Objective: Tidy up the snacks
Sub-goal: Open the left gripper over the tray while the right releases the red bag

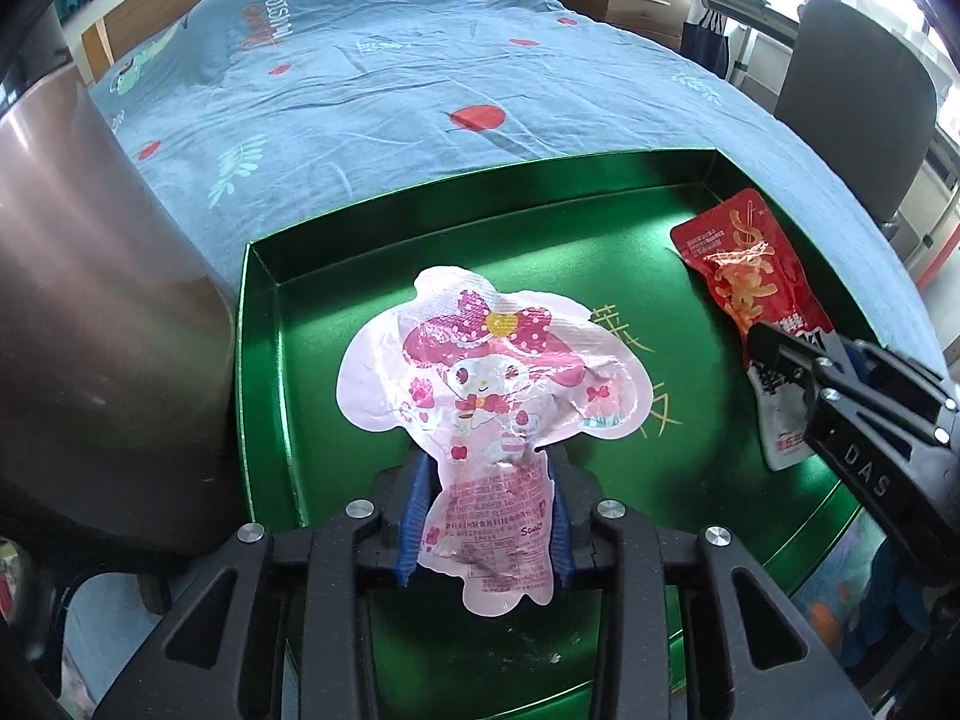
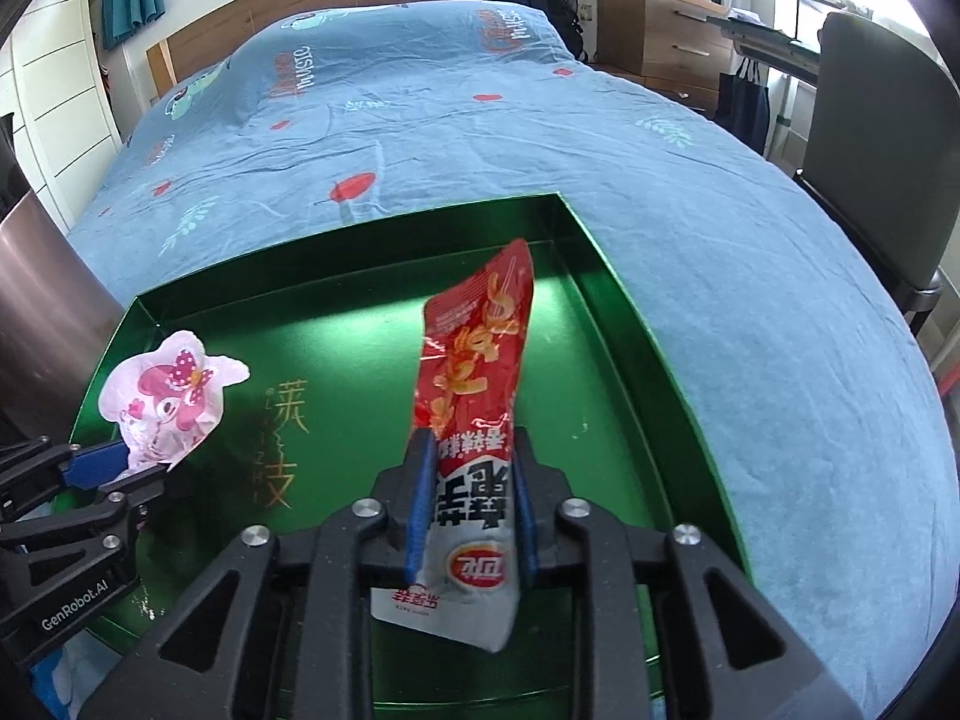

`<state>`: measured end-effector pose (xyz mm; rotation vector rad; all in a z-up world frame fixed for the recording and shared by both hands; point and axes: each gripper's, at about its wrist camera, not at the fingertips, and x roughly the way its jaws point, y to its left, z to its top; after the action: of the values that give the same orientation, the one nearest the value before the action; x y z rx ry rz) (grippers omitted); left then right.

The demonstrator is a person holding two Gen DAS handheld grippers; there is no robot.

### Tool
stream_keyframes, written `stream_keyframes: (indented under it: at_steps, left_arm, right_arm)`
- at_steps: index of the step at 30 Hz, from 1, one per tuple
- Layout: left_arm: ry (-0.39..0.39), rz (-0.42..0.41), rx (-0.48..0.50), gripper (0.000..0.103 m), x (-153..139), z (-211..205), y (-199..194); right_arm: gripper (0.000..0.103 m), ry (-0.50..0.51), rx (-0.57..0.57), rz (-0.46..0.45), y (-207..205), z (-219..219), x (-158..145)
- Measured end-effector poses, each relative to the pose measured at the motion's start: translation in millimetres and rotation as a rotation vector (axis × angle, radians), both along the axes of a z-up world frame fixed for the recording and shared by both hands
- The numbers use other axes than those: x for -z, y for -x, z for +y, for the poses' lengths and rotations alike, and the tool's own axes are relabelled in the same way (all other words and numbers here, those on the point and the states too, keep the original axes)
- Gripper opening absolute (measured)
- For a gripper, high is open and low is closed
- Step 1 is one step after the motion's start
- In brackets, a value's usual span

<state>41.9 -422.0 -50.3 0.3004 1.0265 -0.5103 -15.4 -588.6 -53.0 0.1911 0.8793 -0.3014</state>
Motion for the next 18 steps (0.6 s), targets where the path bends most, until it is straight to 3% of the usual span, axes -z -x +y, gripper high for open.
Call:
stream_keyframes:
  at_steps: [4, 13, 18]
  left_arm:
    - [-0.018, -0.027, -0.002, 0.037, -3, 0, 4]
    - [-0.021, -0.086, -0.014, 0.05, -23, 8, 18]
    - [0.01, -0.103, 0.0, 0.051, -43, 15, 37]
  right_arm:
    - [0.103, 0.027, 0.008, 0.005, 3, 0, -5]
    - [0.103, 0.055, 0.028, -0.039, 23, 4, -37]
    - [0.103, 0.068, 0.036, -0.059, 38, 11, -55]
